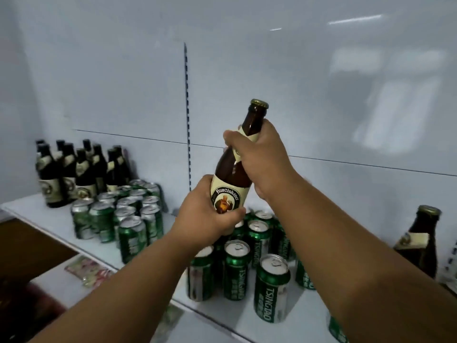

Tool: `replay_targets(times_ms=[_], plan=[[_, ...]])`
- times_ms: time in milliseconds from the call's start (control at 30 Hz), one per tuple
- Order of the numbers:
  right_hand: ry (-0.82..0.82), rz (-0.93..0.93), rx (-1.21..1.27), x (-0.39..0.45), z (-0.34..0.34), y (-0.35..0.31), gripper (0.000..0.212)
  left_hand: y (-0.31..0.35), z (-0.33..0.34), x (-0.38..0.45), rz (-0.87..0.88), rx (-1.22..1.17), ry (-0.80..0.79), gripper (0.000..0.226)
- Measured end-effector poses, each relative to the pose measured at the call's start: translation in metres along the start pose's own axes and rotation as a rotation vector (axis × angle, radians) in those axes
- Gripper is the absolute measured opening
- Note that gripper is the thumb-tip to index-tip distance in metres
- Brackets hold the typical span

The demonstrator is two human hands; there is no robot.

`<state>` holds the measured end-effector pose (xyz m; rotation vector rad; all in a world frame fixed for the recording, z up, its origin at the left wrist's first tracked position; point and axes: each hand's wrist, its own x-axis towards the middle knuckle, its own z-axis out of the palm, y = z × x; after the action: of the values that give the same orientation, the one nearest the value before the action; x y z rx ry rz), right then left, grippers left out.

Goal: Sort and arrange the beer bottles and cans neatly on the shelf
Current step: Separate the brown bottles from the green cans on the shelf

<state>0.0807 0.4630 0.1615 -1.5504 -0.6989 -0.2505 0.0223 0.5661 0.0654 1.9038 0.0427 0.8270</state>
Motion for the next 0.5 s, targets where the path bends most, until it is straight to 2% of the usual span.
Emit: replay_targets(times_ms=[133,367,500], plan=[[-0.033,0.007,0.088,-0.014,0.083,-0.014,0.029,-0.014,-0.075,-0.02,-0.027,0.107,0.076,0.05],[-0.254,-0.038,0.094,-0.05,0.275,-0.041,0.018,-0.071,-0.25,-0.065,-0.144,0.205,0.228,0.056],[-0.339,-0.038,0.095,-0.061,0.359,-0.044,0.018,-0.103,-0.326,-0.074,-0.173,0.267,0.255,0.054]])
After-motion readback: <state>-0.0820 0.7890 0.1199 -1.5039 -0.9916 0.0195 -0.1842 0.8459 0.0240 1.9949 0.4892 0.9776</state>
